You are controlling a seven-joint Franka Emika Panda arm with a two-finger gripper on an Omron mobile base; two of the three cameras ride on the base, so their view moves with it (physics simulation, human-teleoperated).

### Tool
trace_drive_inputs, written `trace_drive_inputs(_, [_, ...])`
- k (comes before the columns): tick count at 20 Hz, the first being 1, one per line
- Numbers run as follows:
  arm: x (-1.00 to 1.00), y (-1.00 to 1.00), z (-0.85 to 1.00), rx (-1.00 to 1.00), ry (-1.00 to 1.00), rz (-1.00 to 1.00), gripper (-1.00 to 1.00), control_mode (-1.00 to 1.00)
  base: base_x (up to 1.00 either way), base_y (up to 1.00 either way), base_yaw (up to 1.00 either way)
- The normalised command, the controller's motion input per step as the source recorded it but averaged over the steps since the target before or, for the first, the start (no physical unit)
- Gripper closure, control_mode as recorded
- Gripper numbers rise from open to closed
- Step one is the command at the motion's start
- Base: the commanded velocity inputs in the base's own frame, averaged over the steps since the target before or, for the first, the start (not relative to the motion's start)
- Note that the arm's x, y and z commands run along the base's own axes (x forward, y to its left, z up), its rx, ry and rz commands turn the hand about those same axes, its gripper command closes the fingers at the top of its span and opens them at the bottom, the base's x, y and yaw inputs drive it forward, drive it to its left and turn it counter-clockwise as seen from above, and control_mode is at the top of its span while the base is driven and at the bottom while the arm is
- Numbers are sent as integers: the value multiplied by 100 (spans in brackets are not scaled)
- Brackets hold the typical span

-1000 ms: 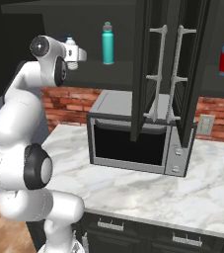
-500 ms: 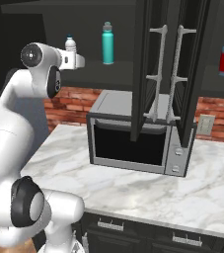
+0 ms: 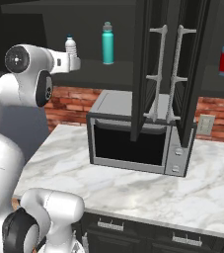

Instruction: Sort all alcoholic drinks to one cabinet, and non-alcoholic drinks to the other.

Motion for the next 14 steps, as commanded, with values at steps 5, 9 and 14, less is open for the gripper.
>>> trace_drive_inputs(5, [-69,-9,35,-2,0,0,-100,-100,0,0,0])
trace_drive_inputs(9, [-71,-13,29,-3,0,0,-100,-100,0,0,0])
trace_drive_inputs(14, [-74,-14,12,-2,-1,0,-100,-100,0,0,0])
